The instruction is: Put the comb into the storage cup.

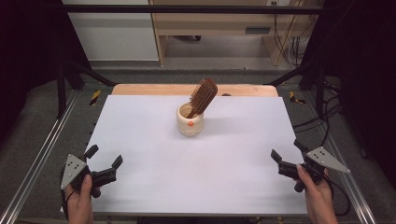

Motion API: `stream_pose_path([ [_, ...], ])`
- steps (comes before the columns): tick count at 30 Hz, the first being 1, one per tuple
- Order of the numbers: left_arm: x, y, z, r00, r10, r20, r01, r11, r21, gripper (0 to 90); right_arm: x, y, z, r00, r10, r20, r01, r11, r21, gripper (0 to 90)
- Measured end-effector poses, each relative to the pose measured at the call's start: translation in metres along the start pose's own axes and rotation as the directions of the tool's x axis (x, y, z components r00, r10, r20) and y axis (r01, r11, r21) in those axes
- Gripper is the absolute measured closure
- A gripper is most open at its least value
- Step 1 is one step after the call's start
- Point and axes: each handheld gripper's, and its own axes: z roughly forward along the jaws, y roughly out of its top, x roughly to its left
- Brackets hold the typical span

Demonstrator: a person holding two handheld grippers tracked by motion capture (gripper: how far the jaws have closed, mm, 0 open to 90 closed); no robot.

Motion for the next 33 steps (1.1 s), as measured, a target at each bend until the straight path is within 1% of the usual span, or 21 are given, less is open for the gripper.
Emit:
stream_pose_path([
  [11, 0.0, 0.0, 0.0, 1.0, 0.001, 0.004, -0.001, 1.0, -0.004, 1.5, 0.006, -0.015, 0.001, 0.9998, -0.003, -0.018, 0.003, 1.0, 0.009, 3.0],
  [16, 0.0, 0.0, 0.0, 1.0, 0.002, 0.008, -0.002, 1.0, -0.006, 1.5, 0.009, -0.024, 0.002, 0.9989, -0.004, -0.046, 0.005, 1.0, 0.021, 3.0],
  [18, -0.001, 0.001, 0.0, 1.0, 0.003, 0.009, -0.003, 1.0, -0.008, 1.5, 0.011, -0.026, 0.003, 0.9981, -0.012, -0.061, 0.013, 1.0, 0.017, 3.1],
  [19, -0.001, 0.001, 0.0, 0.9999, 0.003, 0.011, -0.003, 1.0, -0.009, 1.5, 0.011, -0.026, 0.003, 0.9981, -0.012, -0.061, 0.013, 1.0, 0.017, 3.1],
  [20, -0.001, 0.001, 0.0, 0.9999, 0.002, 0.014, -0.002, 0.9999, -0.011, 1.5, 0.012, -0.028, 0.003, 0.9972, -0.016, -0.073, 0.017, 1.0, 0.016, 3.2],
  [23, -0.002, 0.001, 0.0, 0.9998, 0.004, 0.019, -0.004, 0.9999, -0.015, 1.5, 0.014, -0.029, 0.004, 0.9966, -0.019, -0.08, 0.02, 1.0, 0.016, 3.3],
  [29, -0.003, 0.002, -0.001, 0.9997, 0.002, 0.026, -0.002, 0.9998, -0.021, 1.4, 0.021, -0.034, 0.008, 0.9929, -0.027, -0.116, 0.031, 0.999, 0.031, 3.3],
  [33, -0.004, 0.002, 0.0, 0.9993, 0.007, 0.037, -0.006, 0.9997, -0.022, 1.4, 0.027, -0.036, 0.012, 0.9893, -0.044, -0.139, 0.05, 0.998, 0.041, 3.3],
])
